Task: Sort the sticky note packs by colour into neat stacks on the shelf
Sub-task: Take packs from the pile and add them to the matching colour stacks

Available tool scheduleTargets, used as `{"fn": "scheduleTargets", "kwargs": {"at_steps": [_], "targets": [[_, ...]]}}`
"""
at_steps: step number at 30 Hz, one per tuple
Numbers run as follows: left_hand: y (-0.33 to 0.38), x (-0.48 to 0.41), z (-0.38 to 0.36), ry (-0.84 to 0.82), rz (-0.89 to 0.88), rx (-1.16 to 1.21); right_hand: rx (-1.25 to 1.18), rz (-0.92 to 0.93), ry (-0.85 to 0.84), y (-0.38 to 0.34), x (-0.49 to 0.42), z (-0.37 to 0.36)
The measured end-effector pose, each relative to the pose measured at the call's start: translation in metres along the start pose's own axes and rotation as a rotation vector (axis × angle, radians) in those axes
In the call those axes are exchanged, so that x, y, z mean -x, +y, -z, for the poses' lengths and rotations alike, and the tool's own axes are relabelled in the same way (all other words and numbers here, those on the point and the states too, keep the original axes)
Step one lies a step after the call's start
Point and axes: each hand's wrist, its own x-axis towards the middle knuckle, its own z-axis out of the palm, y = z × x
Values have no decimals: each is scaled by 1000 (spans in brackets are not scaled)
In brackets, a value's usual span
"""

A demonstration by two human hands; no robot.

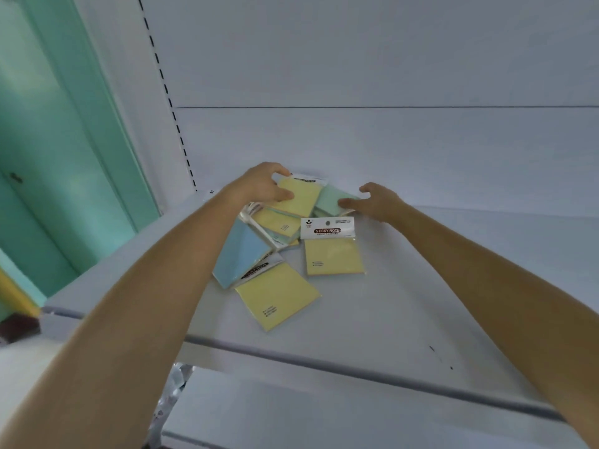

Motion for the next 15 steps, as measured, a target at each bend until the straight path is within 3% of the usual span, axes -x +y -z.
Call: {"fn": "scheduleTargets", "kwargs": {"at_steps": [9, 15], "targets": [[-11, 1, 9, 136, 15, 263, -375, -36, 96, -4, 7, -7], [2, -7, 2, 205, -30, 435, -387, 46, 311, 13, 21, 10]]}}
